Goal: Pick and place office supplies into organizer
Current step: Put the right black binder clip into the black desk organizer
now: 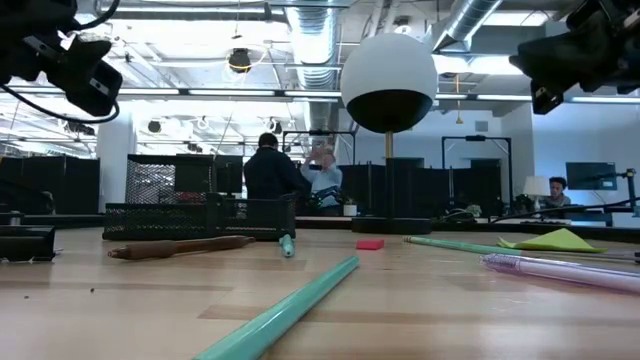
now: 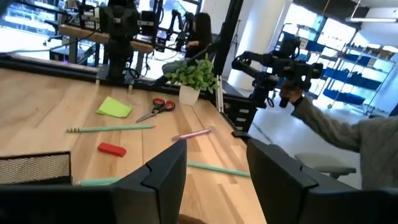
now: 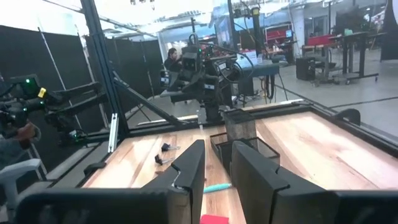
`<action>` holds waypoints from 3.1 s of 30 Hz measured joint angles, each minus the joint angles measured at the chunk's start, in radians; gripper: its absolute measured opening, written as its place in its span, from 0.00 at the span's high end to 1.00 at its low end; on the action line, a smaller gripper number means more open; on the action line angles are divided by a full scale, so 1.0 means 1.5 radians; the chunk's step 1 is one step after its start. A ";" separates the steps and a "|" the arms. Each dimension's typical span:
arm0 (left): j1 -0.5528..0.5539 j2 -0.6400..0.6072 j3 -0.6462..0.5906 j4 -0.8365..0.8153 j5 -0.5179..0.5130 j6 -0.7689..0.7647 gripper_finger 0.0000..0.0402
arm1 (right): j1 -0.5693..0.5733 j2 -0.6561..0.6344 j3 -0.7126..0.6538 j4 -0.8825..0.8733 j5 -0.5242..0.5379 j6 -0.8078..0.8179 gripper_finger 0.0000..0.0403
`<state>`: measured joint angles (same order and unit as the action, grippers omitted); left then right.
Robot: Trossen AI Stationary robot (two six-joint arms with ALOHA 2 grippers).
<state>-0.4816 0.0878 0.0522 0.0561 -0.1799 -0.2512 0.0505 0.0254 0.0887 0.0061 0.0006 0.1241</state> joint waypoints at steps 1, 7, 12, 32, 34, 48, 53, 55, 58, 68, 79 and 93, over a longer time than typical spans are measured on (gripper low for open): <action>0.000 0.009 0.007 0.000 -0.008 0.010 0.59 | 0.000 0.000 0.000 0.009 0.000 -0.001 0.81; -0.002 0.089 0.112 -0.080 -0.038 0.023 0.59 | 0.000 0.000 0.000 0.153 0.002 -0.002 0.81; -0.002 0.209 0.176 -0.148 -0.034 0.030 0.59 | 0.000 0.000 0.000 0.212 0.001 0.001 0.81; -0.093 0.712 0.178 0.136 0.082 -0.067 0.59 | 0.000 0.196 0.000 0.179 0.002 0.038 0.81; -0.098 0.737 0.178 0.162 0.081 -0.069 0.59 | 0.000 0.218 0.000 0.180 0.002 0.051 0.81; -0.100 0.852 0.178 0.169 -0.007 -0.161 0.59 | 0.000 0.308 0.000 0.176 0.002 0.115 0.81; -0.102 0.856 0.178 0.172 -0.007 -0.178 0.59 | -0.001 0.326 0.000 0.176 0.002 0.110 0.81; -0.102 0.856 0.178 0.172 -0.005 -0.179 0.59 | -0.001 0.332 0.000 0.176 0.002 0.110 0.81; -0.102 0.856 0.178 0.181 0.000 -0.179 0.59 | -0.001 0.338 0.000 0.176 0.002 0.110 0.81; -0.103 0.864 0.178 0.201 0.010 -0.179 0.59 | -0.001 0.342 0.000 0.176 0.002 0.109 0.81; -0.103 0.920 0.179 0.223 -0.015 -0.197 0.59 | -0.001 0.342 0.000 0.176 0.002 0.108 0.81; -0.103 0.922 0.178 0.214 -0.055 -0.169 0.62 | -0.001 0.342 0.000 0.176 0.002 0.104 0.81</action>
<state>-0.6357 1.4715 0.3191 0.3765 -0.2625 -0.5044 0.0498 0.5377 0.0887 0.2703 0.0040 0.2798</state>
